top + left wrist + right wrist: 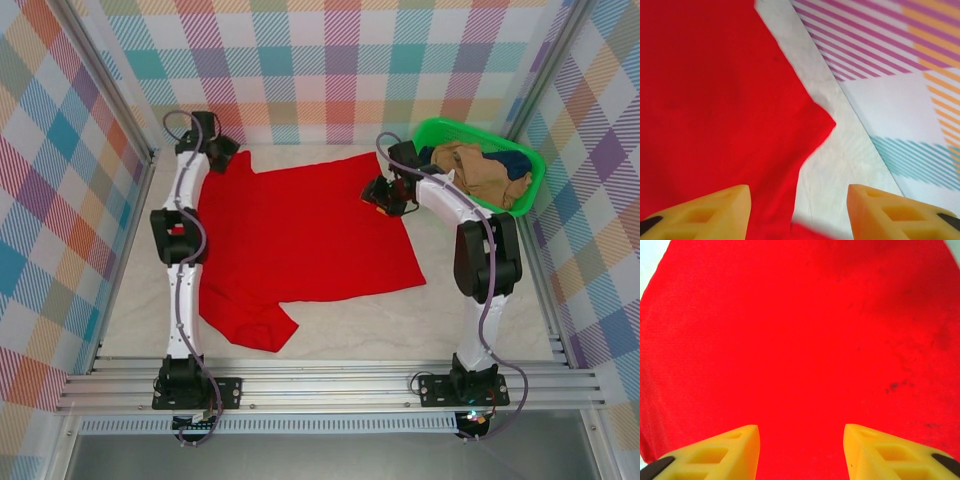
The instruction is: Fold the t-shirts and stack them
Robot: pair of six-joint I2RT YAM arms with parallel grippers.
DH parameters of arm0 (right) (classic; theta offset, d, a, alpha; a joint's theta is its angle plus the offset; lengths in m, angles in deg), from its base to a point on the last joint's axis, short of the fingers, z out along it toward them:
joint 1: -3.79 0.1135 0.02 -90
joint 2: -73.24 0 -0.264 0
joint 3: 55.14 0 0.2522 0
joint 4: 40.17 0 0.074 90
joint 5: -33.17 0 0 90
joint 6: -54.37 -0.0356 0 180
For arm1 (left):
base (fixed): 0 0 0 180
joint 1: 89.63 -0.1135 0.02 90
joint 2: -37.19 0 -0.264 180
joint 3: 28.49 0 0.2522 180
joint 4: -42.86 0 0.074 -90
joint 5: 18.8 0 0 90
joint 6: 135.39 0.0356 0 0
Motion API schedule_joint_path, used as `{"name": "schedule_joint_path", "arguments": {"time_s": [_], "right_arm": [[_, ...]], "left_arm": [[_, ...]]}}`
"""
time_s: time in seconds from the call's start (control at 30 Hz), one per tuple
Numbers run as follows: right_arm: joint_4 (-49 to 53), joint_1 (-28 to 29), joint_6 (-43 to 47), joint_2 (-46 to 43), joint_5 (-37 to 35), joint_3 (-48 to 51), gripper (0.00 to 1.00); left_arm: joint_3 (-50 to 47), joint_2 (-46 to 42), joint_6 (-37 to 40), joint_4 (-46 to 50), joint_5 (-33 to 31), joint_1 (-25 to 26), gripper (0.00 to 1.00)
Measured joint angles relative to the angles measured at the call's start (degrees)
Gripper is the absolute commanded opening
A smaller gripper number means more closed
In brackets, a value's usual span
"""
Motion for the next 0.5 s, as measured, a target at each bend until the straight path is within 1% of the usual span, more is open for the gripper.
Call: {"name": "schedule_joint_path", "arguments": {"time_s": [0.1, 0.17, 0.27, 0.37, 0.5], "right_arm": [[-0.1, -0.4, 0.0, 0.5, -0.2, 0.0, 0.46], [-0.1, -0.4, 0.0, 0.5, -0.2, 0.1, 0.46], [-0.1, -0.4, 0.0, 0.4, 0.1, 0.9, 0.46], [0.6, -0.3, 0.2, 0.3, 1.6, 3.4, 0.45], [1.1, -0.3, 0.7, 0.3, 3.8, 8.2, 0.45]], "left_arm": [[-15.0, -14.4, 0.0, 2.1, -1.0, -1.6, 0.43], [-25.1, -23.8, 0.0, 3.6, -2.0, -3.7, 0.43], [-39.4, -34.6, 0.2, 5.3, -2.8, -6.7, 0.42], [-52.0, -41.1, 0.8, 7.7, -3.2, -8.5, 0.42], [-63.4, -42.9, 2.0, 9.0, -1.7, -7.7, 0.41]]}}
